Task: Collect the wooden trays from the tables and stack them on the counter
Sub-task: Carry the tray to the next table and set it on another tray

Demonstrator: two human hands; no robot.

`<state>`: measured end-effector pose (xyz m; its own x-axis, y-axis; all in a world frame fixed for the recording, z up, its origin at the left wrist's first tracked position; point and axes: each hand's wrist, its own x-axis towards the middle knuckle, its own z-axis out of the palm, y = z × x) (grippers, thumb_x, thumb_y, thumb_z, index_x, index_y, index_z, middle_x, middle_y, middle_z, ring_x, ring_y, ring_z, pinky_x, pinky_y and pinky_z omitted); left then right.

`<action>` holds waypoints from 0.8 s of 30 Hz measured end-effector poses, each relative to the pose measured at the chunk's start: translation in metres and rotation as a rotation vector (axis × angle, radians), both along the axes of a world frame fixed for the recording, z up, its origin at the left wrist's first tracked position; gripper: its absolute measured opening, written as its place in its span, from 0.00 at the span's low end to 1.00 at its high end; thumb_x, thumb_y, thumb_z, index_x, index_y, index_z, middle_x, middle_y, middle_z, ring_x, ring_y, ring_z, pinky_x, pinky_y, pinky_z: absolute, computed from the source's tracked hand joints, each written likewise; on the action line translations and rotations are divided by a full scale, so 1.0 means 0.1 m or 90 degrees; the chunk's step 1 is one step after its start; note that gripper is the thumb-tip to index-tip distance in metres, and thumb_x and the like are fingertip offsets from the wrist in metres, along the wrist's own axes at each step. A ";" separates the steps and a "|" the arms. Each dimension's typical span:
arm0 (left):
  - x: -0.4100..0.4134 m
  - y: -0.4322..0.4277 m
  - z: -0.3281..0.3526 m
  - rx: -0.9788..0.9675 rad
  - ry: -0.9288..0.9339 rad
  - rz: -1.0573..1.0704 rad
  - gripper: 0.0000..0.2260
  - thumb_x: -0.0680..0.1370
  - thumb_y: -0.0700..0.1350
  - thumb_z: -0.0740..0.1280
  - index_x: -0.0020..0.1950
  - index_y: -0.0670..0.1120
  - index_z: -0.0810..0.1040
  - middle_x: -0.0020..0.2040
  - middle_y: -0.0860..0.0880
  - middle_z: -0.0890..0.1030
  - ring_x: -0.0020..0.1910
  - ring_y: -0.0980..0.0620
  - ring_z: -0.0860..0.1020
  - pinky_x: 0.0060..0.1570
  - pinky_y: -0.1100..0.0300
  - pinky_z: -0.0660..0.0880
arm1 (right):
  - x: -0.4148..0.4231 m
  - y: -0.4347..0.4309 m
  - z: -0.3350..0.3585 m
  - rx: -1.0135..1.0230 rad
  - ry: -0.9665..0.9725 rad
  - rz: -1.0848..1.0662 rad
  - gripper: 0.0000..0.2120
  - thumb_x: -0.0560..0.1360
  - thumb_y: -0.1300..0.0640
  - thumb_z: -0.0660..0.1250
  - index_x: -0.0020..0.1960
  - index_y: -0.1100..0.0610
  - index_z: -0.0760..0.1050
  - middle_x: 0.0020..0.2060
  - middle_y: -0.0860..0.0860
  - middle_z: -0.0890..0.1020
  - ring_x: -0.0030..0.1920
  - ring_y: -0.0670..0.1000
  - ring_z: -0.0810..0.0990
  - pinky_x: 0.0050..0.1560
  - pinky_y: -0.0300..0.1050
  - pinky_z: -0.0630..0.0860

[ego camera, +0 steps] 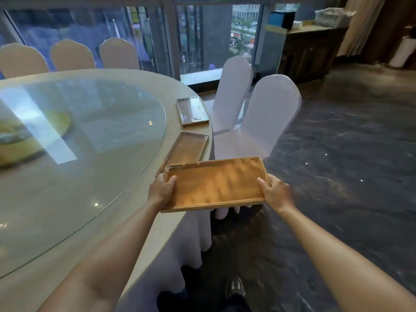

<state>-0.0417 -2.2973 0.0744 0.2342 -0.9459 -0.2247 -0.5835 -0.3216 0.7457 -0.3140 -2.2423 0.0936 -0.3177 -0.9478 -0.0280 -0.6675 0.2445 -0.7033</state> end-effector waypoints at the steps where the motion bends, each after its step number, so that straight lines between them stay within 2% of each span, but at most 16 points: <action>1: -0.05 -0.19 -0.04 0.001 -0.012 0.012 0.21 0.80 0.49 0.58 0.67 0.37 0.70 0.67 0.36 0.73 0.66 0.37 0.71 0.63 0.51 0.67 | -0.05 -0.24 0.00 0.003 -0.003 0.018 0.17 0.79 0.51 0.57 0.60 0.60 0.75 0.53 0.60 0.82 0.49 0.57 0.78 0.47 0.45 0.70; 4: -0.14 -0.70 -0.10 0.013 -0.039 0.068 0.21 0.80 0.49 0.58 0.66 0.36 0.70 0.66 0.34 0.74 0.65 0.36 0.72 0.61 0.50 0.68 | -0.20 -0.99 -0.02 0.028 0.005 0.068 0.17 0.79 0.49 0.56 0.60 0.57 0.75 0.52 0.57 0.82 0.48 0.55 0.77 0.46 0.44 0.68; 7: -0.17 -1.06 -0.08 0.025 -0.068 0.124 0.21 0.80 0.51 0.58 0.65 0.36 0.70 0.65 0.34 0.75 0.64 0.36 0.73 0.60 0.50 0.69 | -0.26 -1.66 -0.06 0.069 0.019 0.128 0.18 0.79 0.48 0.55 0.60 0.57 0.74 0.51 0.57 0.82 0.52 0.58 0.79 0.47 0.46 0.69; 9: -0.16 -1.21 -0.06 0.037 -0.081 0.163 0.22 0.80 0.51 0.57 0.67 0.36 0.68 0.65 0.34 0.74 0.64 0.36 0.73 0.60 0.50 0.69 | -0.23 -2.04 -0.09 0.094 0.026 0.181 0.19 0.79 0.47 0.54 0.61 0.57 0.73 0.52 0.58 0.82 0.54 0.59 0.79 0.49 0.48 0.71; 13: -0.07 -1.35 -0.09 0.077 -0.120 0.243 0.22 0.80 0.51 0.56 0.66 0.35 0.67 0.64 0.34 0.75 0.62 0.36 0.73 0.58 0.49 0.70 | -0.06 -2.69 -0.17 0.147 0.076 0.276 0.21 0.80 0.47 0.52 0.64 0.59 0.69 0.55 0.59 0.80 0.51 0.58 0.77 0.45 0.46 0.67; 17: -0.03 -1.39 -0.24 0.130 -0.145 0.338 0.23 0.80 0.52 0.55 0.66 0.36 0.67 0.65 0.35 0.74 0.63 0.36 0.73 0.59 0.49 0.71 | 0.19 -3.22 -0.27 0.171 0.142 0.385 0.22 0.80 0.46 0.51 0.60 0.62 0.70 0.55 0.61 0.80 0.54 0.61 0.78 0.53 0.53 0.72; 20: -0.09 -1.42 -0.34 0.182 -0.166 0.404 0.22 0.81 0.52 0.54 0.67 0.37 0.66 0.66 0.35 0.74 0.63 0.36 0.73 0.59 0.49 0.71 | 0.37 -3.59 -0.35 0.182 0.186 0.475 0.20 0.79 0.45 0.51 0.55 0.61 0.70 0.52 0.61 0.80 0.53 0.61 0.78 0.54 0.54 0.74; 22: -0.17 -1.47 -0.39 0.210 -0.181 0.445 0.23 0.81 0.52 0.53 0.67 0.36 0.65 0.66 0.35 0.74 0.64 0.36 0.73 0.58 0.48 0.71 | 0.46 -3.83 -0.40 0.176 0.208 0.541 0.18 0.79 0.45 0.51 0.50 0.59 0.68 0.50 0.59 0.80 0.52 0.60 0.78 0.53 0.53 0.75; 24: -0.27 -1.51 -0.44 0.237 -0.198 0.487 0.22 0.81 0.52 0.52 0.67 0.36 0.65 0.65 0.35 0.74 0.63 0.36 0.74 0.57 0.48 0.72 | 0.54 -4.02 -0.43 0.177 0.230 0.609 0.18 0.80 0.46 0.51 0.50 0.60 0.68 0.48 0.59 0.79 0.53 0.60 0.78 0.49 0.49 0.72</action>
